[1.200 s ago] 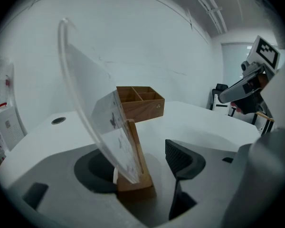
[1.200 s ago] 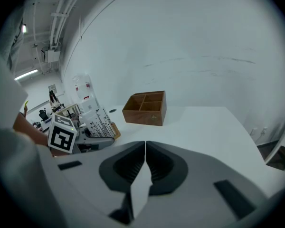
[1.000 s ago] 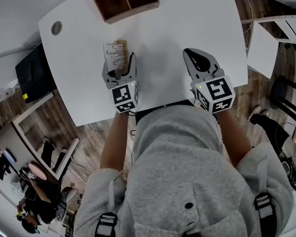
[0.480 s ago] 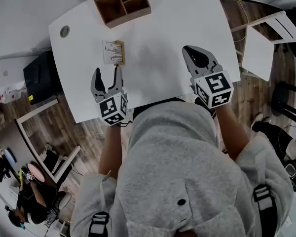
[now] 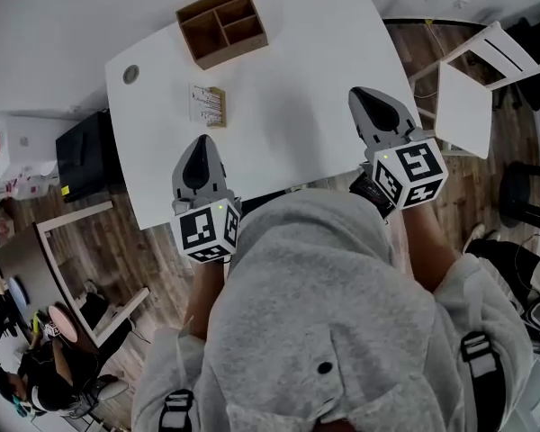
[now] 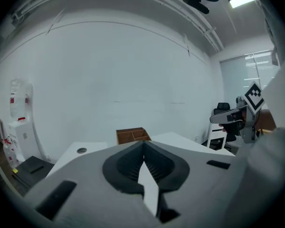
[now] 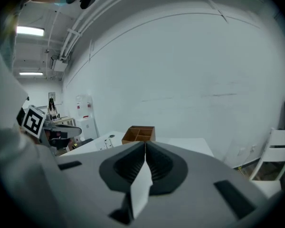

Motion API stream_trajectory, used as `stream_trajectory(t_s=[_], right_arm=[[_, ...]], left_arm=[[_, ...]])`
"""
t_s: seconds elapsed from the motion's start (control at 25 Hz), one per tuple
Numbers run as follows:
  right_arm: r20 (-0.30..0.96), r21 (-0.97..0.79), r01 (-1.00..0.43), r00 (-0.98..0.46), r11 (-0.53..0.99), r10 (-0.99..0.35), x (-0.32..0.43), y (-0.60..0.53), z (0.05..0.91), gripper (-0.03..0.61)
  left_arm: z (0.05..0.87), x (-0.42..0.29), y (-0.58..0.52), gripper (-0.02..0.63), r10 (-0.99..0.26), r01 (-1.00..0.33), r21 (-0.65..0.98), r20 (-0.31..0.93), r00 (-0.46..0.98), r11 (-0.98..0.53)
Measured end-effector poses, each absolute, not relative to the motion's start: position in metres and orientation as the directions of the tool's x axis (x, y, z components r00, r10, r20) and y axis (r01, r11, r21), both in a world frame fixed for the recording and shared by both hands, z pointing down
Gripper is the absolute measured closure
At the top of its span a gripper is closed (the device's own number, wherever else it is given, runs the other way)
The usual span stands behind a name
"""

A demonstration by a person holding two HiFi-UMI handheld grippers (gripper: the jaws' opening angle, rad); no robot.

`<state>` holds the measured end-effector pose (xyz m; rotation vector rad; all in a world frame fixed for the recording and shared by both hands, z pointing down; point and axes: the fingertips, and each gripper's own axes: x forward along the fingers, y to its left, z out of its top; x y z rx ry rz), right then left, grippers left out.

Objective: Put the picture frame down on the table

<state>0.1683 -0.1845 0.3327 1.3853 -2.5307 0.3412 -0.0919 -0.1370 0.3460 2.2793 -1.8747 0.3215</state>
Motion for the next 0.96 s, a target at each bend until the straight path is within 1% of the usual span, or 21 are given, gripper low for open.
stream_trajectory(t_s=[0.24,0.44,0.96], right_arm=[[0.277,-0.083,-0.860,-0.505,0.503,-0.818,0.175,-0.172,0.321,0.551],[0.266,-0.068,-0.865,-0.495,0.497,-0.827,0.178,-0.170,0.318,0.551],[0.280,-0.072,-0.861,-0.502,0.503,-0.818,0.173,-0.178,0.323,0.551]], left_arm=[[0.324,-0.087,-0.131,0.592,-0.956,-0.983,0.011,0.231,0.180,-0.182],[0.332,-0.089,-0.131,0.592,-0.953,-0.984,0.042,0.246,0.180,-0.175],[0.339,-0.091,-0.142,0.592,-0.950,-0.984,0.034,0.259,0.176,-0.173]])
